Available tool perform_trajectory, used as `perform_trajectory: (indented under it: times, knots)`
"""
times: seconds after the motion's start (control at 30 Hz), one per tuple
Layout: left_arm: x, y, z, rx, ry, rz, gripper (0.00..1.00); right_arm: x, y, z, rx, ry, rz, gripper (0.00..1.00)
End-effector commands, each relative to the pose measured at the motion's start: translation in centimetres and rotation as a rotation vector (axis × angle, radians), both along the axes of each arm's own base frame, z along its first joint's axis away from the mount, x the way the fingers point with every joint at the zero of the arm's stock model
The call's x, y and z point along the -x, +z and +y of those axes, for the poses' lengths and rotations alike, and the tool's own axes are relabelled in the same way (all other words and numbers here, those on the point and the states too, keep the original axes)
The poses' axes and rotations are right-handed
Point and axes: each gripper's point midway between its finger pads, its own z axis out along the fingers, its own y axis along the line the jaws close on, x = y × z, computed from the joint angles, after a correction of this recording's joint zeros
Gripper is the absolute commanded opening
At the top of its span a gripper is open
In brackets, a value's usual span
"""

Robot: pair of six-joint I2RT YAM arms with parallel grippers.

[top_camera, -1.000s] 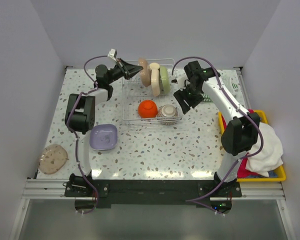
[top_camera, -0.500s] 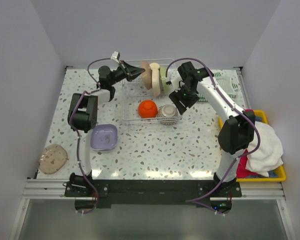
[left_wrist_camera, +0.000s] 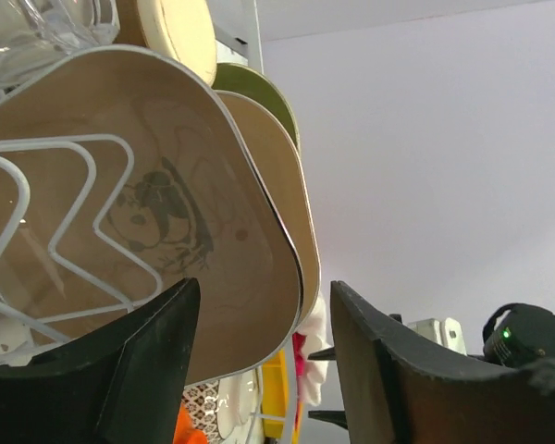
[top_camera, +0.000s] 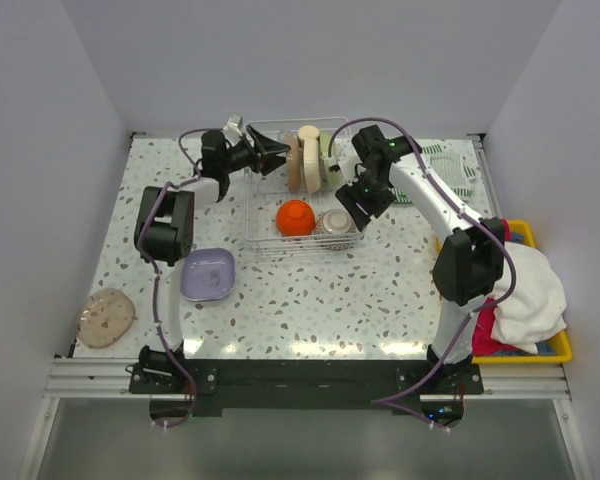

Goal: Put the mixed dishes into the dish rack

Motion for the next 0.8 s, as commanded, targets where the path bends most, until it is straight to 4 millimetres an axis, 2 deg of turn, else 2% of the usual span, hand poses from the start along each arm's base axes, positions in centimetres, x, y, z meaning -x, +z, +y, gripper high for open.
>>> perform_trajectory:
  times: [0.0,0.13,0.2,0.23,0.3,0.33,0.4,0.43,0.47,0.5,0.53,0.57,0.6,0.63,0.67,0.7,0.73,0.77]
  knots:
    - [-0.5,5.6,1.8,-0.149,0.037,-0.165,0.65,-0.5,1.3,0.7,-0.032,0.013,-0.027,0.61]
    - [0.3,5.1,4.2,-0.270,0.064,-0.107,0.67,-0.4,1.2,0.9,-0.039,0.016,-0.019,0.61]
    - [0.4,4.8,5.9,-0.346,0.070,-0.144,0.68,-0.4,1.1,1.0,-0.047,0.017,-0.017,0.61]
    - [1.3,4.1,6.5,-0.381,0.058,-0.097,0.69,-0.3,1.0,1.1,-0.052,0.018,-0.013,0.61]
    - [1.7,3.5,8.4,-0.472,0.038,-0.137,0.69,-0.2,1.0,1.1,-0.057,0.017,-0.008,0.61]
    - [3.1,2.5,9.3,-0.511,0.015,-0.079,0.69,-0.2,0.9,1.2,-0.061,0.018,-0.008,0.61]
    - [4.5,1.3,11.4,-0.611,-0.025,-0.129,0.69,-0.5,1.3,1.2,-0.082,0.010,-0.022,0.61]
    - [5.8,1.7,13.2,-0.666,-0.022,-0.120,0.69,-0.6,1.4,1.2,-0.090,0.004,-0.027,0.61]
    - [6.6,1.6,14.3,-0.754,-0.064,-0.219,0.69,-0.6,1.5,1.3,-0.102,-0.003,-0.029,0.61]
    - [7.8,1.1,15.4,-0.786,-0.090,-0.248,0.69,-0.9,1.7,1.2,-0.110,-0.011,-0.042,0.61]
    - [9.9,2.6,15.3,-0.793,-0.147,-0.312,0.69,-1.0,1.9,1.1,-0.115,-0.017,-0.048,0.61]
    - [10.9,2.7,15.7,-0.878,-0.237,-0.482,0.70,-1.1,2.0,1.0,-0.116,-0.018,-0.055,0.61]
    - [12.5,2.7,15.6,-0.902,-0.314,-0.564,0.70,-1.3,2.2,0.8,-0.116,-0.025,-0.065,0.62]
    - [16.0,3.0,15.1,-0.893,-0.420,-0.585,0.70,-1.4,2.6,0.7,-0.121,-0.028,-0.078,0.62]
    - [17.1,2.8,15.4,-0.960,-0.518,-0.746,0.70,-1.5,2.9,0.7,-0.127,-0.033,-0.088,0.63]
    - [18.8,2.2,15.3,-0.973,-0.591,-0.792,0.70,-1.7,3.1,0.7,-0.138,-0.038,-0.095,0.64]
    - [22.1,1.7,15.6,-0.980,-0.697,-0.773,0.70,-1.8,3.6,0.8,-0.151,-0.044,-0.107,0.65]
    - [23.1,1.1,15.9,-1.031,-0.789,-0.862,0.70,-2.1,3.9,0.9,-0.164,-0.060,-0.118,0.68]
